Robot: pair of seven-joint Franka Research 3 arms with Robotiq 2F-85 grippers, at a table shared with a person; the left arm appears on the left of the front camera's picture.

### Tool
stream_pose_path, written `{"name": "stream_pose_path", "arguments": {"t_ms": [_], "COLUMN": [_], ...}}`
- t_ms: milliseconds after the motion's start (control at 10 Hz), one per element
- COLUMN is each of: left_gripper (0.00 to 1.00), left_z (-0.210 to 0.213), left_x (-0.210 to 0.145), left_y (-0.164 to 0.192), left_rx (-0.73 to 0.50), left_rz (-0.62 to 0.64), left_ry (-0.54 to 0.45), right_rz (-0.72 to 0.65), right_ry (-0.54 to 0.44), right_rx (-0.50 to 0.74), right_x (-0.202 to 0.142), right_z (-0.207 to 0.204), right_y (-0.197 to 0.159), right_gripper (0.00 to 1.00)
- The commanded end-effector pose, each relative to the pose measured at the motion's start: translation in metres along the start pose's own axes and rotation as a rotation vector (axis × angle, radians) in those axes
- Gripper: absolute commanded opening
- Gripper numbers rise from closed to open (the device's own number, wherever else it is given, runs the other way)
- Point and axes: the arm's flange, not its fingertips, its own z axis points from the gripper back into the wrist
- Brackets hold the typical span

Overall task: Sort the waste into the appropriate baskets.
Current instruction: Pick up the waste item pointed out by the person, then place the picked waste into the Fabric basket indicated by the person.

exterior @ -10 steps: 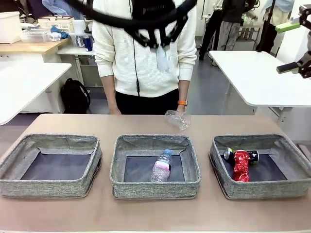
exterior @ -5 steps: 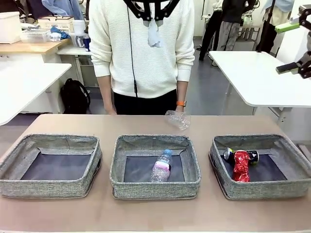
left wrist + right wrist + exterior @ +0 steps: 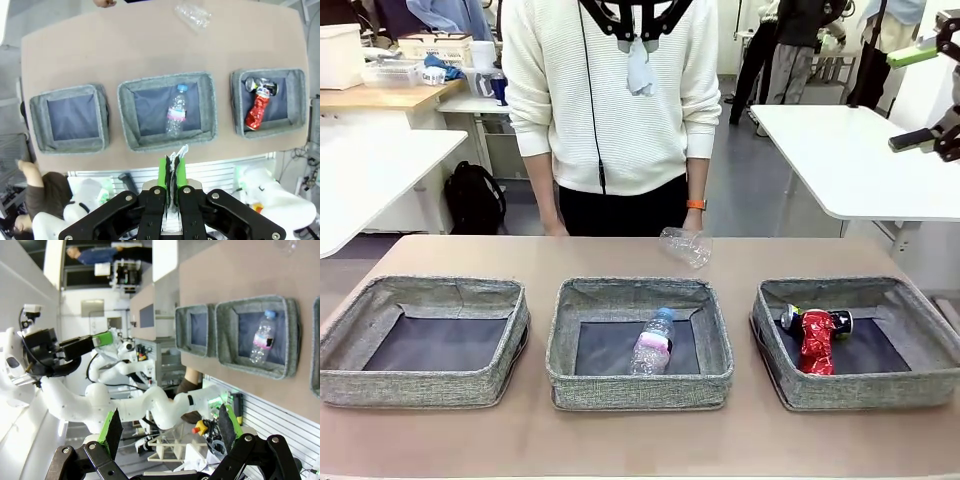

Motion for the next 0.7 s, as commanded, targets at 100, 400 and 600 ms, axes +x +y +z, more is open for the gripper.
{"name": "stream_pose_path", "arguments": {"t_ms": [100, 400, 600], "left_gripper": [0.06, 0.06, 0.06], "left_z": [-0.0014, -0.0014, -0.0014], "left_x": [-0.0041, -0.0041, -0.0041], "left_y": [0.0045, 0.0045, 0.0045], "left_rx": [-0.017, -0.017, -0.017], "left_rz": [0.01, 0.01, 0.01], "left_ry": [0.0, 0.0, 0.0], "right_rz": [0.014, 0.014, 0.014], "right_ry": [0.004, 0.004, 0.004], "right_rx": [0.016, 0.016, 0.016], "right_x": [0.0004, 0.0004, 0.0004], "right_z": [0.0016, 0.0016, 0.0016], "right_y": [0.0011, 0.0011, 0.0011], "right_gripper": [1.0, 1.0, 1.0]}}
